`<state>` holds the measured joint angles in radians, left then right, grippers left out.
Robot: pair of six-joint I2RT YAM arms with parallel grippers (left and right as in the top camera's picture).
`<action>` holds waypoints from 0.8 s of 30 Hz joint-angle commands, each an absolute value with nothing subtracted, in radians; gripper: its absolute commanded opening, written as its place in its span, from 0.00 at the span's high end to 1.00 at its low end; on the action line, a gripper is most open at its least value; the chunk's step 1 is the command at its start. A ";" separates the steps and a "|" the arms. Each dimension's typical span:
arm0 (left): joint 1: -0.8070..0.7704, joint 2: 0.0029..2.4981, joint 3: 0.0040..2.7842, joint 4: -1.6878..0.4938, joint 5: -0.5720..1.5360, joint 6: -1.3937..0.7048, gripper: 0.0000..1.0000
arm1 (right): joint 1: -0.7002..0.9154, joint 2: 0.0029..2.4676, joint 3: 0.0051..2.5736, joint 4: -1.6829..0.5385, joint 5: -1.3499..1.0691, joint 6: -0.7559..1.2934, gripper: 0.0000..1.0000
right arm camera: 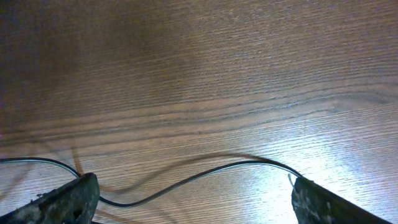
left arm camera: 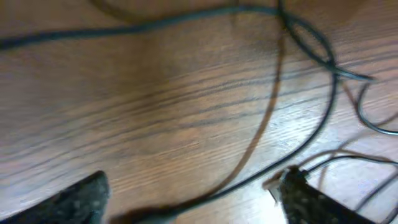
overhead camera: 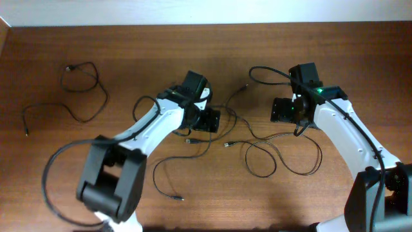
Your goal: Untangle cables
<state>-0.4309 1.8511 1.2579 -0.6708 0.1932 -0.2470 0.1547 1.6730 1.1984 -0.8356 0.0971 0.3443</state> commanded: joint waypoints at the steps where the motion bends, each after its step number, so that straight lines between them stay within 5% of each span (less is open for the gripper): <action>1: -0.432 1.703 1.299 -0.677 0.159 -0.230 0.16 | 0.152 1.681 1.199 -0.838 0.109 0.356 0.02; 6: -0.432 1.589 1.299 -0.697 0.111 -0.230 0.45 | 0.152 1.681 1.199 -0.838 0.109 0.356 0.02; 8: -0.435 1.553 1.299 -0.693 0.112 -0.231 0.85 | 0.152 1.681 1.199 -0.838 0.109 0.356 0.01; 9: -0.437 1.544 1.299 -0.693 0.107 -0.234 0.97 | 0.152 1.681 1.199 -0.838 0.109 0.356 0.02; 14: -0.460 1.560 1.294 -0.721 0.108 -0.238 1.00 | 0.152 1.681 1.199 -0.838 0.109 0.356 0.02; 16: -0.487 1.591 1.294 -0.739 0.107 -0.238 0.92 | 0.152 1.681 1.199 -0.838 0.110 0.356 0.02; 17: -0.496 1.603 1.294 -0.742 0.107 -0.237 0.78 | 0.152 1.681 1.199 -0.838 0.109 0.356 0.01; 18: -0.510 1.623 1.294 -0.748 0.107 -0.237 0.53 | 0.152 1.681 1.199 -0.838 0.109 0.356 0.01; 20: -0.530 1.655 1.294 -0.765 0.107 -0.237 0.27 | 0.152 1.681 1.199 -0.838 0.109 0.356 0.02; 24: -0.559 1.736 1.294 -0.791 0.107 -0.237 0.13 | 0.152 1.681 1.199 -0.838 0.109 0.356 0.02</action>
<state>-0.5400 1.6779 1.2835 -0.7807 0.1150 -0.2356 0.1547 1.6730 1.1984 -0.8356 0.0971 0.3447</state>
